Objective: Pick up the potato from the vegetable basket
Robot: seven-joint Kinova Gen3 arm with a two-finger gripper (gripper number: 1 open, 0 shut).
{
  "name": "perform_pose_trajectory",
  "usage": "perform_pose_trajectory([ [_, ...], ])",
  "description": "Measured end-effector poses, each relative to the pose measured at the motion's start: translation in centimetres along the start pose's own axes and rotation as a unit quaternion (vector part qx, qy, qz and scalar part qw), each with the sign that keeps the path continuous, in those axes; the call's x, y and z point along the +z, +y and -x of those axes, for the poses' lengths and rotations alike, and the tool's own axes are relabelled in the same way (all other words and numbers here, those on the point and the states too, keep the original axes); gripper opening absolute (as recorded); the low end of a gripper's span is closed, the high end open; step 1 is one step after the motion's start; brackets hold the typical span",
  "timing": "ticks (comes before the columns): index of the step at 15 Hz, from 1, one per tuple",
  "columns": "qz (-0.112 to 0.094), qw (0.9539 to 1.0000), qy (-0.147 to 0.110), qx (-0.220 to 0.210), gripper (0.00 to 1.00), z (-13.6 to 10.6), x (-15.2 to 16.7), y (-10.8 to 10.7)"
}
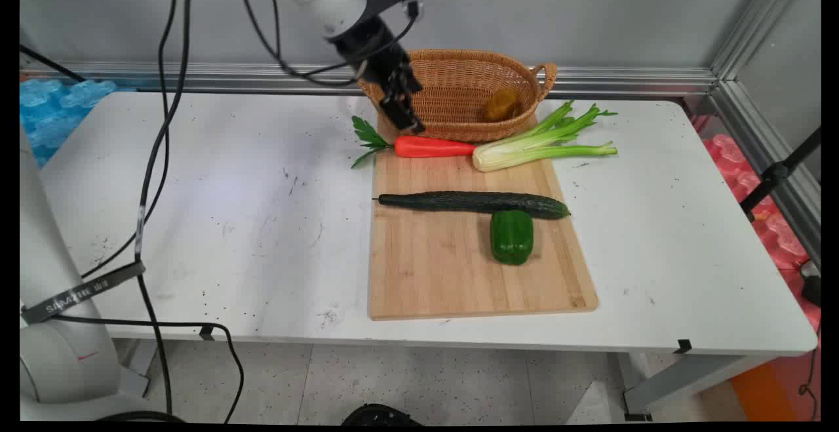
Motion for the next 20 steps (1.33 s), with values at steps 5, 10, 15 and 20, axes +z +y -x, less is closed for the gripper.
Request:
perform_pose_trajectory([
  [5, -0.038, 0.9991, 0.017, -0.008, 1.0, -2.4, 1.9, -5.3],
  [10, -0.045, 0.9984, 0.031, -0.011, 1.0, -5.2, 4.9, -9.0],
  [15, -0.047, 0.9981, 0.037, -0.014, 1.0, -7.4, 8.3, -11.3],
  [20, -0.051, 0.9979, 0.035, -0.019, 1.0, -8.9, 12.2, -12.8],
])
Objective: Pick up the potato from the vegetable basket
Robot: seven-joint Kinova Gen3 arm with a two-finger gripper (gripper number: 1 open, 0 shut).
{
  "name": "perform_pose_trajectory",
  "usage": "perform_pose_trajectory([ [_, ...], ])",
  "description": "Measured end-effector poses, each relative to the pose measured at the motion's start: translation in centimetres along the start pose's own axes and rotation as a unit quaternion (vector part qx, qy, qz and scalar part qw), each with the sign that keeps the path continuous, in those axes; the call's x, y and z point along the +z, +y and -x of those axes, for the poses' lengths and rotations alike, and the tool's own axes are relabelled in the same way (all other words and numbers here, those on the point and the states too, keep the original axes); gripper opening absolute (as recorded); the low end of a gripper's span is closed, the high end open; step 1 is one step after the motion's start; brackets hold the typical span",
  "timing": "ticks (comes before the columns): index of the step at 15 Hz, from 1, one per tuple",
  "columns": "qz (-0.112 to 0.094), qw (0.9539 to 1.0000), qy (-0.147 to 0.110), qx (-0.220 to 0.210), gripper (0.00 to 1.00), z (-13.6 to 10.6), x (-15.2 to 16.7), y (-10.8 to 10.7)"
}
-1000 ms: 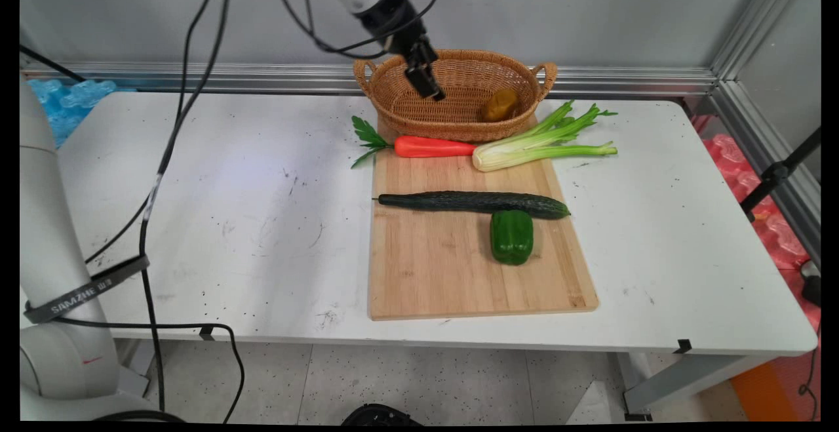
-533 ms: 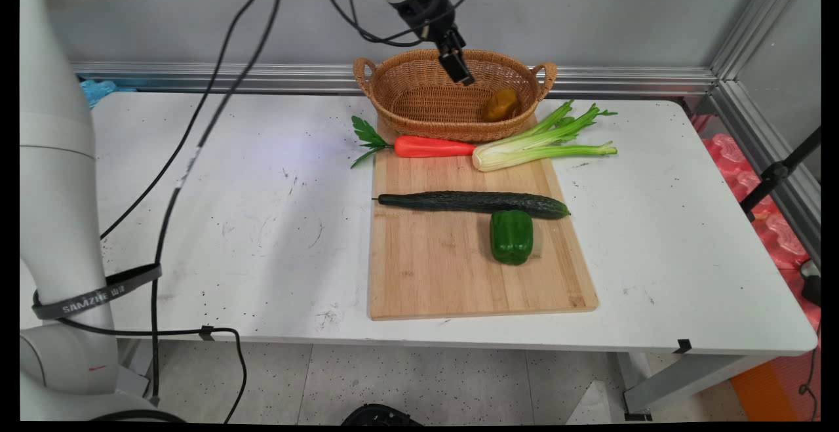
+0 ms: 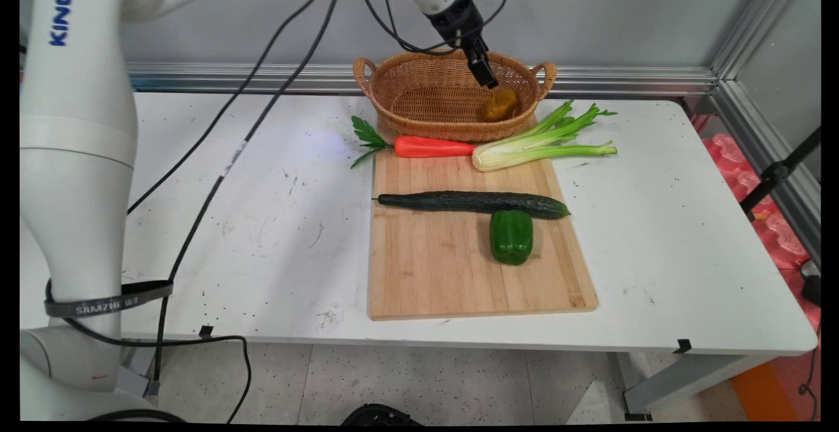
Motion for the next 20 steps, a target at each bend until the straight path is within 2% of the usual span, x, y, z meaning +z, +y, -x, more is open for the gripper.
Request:
perform_pose_trajectory([
  [6, 0.004, 0.9999, -0.002, -0.013, 1.0, -0.7, 3.7, -0.2],
  [20, 0.021, 0.9991, -0.011, -0.035, 1.0, -0.7, 8.3, 0.7],
])
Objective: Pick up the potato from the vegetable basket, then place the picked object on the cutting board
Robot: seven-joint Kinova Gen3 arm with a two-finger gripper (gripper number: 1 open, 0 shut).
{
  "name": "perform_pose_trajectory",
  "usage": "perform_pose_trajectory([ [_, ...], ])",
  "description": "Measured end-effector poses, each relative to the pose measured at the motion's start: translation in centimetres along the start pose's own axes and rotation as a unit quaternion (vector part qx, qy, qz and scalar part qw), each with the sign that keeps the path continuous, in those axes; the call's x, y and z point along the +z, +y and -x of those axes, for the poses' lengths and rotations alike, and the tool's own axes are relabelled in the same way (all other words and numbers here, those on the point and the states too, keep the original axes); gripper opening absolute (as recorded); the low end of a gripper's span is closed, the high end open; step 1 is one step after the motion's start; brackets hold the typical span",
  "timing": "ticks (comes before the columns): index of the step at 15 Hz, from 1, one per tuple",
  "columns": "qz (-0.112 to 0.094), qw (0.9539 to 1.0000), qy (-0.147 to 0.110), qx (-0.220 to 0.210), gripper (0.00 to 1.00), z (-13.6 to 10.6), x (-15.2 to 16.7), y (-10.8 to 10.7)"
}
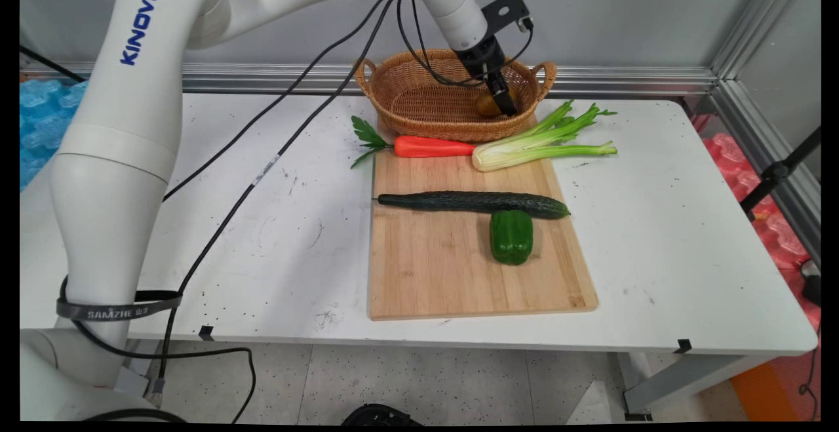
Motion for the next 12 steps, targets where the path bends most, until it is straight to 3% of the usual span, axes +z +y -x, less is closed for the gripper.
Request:
perform_pose_trajectory([
  [2, 0.001, 1.0, -0.001, -0.001, 1.0, 0.11, 0.36, 0.08],
  [3, 0.002, 1.0, -0.002, -0.002, 0.0, 0.17, 0.55, 0.12],
  [12, 0.002, 1.0, -0.007, 0.001, 0.0, 0.43, 0.73, -0.03],
])
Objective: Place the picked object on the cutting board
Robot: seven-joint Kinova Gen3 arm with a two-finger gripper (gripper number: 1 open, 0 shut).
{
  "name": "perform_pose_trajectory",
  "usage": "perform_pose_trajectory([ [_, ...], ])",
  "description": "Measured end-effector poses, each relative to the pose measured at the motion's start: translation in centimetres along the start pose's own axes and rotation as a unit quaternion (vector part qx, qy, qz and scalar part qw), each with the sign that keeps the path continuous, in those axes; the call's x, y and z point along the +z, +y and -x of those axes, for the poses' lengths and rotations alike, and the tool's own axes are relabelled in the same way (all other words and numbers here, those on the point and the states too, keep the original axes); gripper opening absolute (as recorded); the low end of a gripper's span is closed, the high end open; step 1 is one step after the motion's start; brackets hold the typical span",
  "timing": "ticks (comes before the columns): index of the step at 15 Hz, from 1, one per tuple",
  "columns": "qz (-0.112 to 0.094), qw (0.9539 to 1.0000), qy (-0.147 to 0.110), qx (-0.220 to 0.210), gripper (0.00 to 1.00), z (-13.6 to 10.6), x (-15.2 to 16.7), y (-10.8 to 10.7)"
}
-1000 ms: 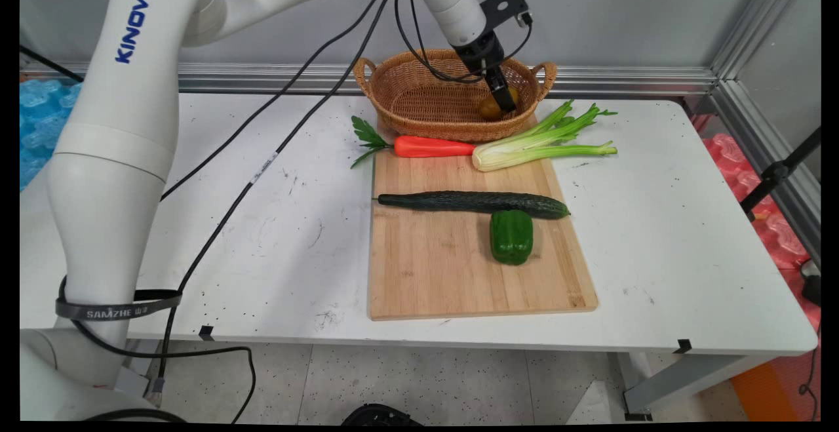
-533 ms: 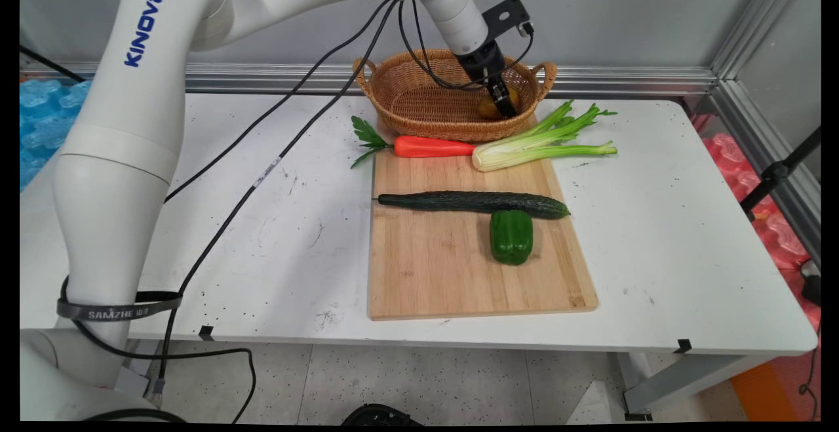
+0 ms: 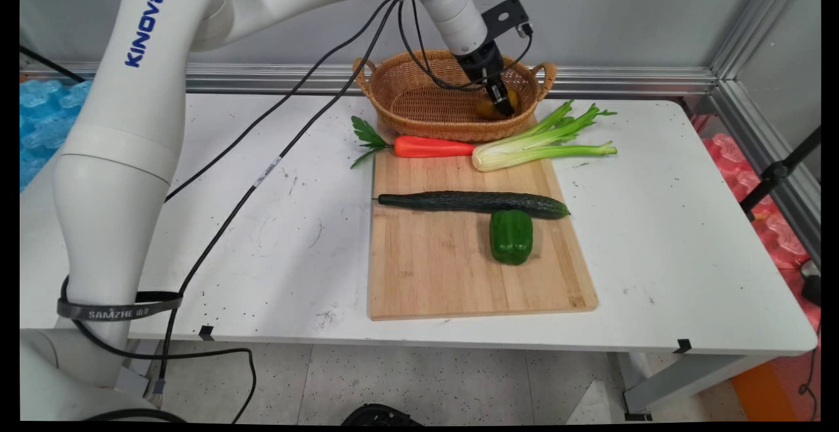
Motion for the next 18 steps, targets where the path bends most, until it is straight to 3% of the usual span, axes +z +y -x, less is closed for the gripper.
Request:
perform_pose_trajectory([
  [6, -0.008, 0.9998, 0.008, 0.017, 0.0, -1.4, -3.0, 0.1],
  [9, -0.008, 0.9995, 0.014, 0.027, 0.0, -2.2, -6.1, 1.1],
  [18, 0.024, 0.998, 0.035, 0.046, 0.0, -3.2, -15.8, 8.2],
])
